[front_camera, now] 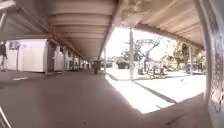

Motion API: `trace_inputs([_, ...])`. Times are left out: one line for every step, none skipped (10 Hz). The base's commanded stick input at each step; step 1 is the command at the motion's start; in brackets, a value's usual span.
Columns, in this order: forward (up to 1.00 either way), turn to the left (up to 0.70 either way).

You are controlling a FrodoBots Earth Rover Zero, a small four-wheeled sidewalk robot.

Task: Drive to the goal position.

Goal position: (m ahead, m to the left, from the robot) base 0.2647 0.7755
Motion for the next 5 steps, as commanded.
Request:
trace_inputs([0.0, -0.7])
trace_inputs([0.0, -0.7])
trace_inputs([0.0, -0.7])
trace_inputs([0.0, -0.7])
trace_inputs([0.0, -0.7])
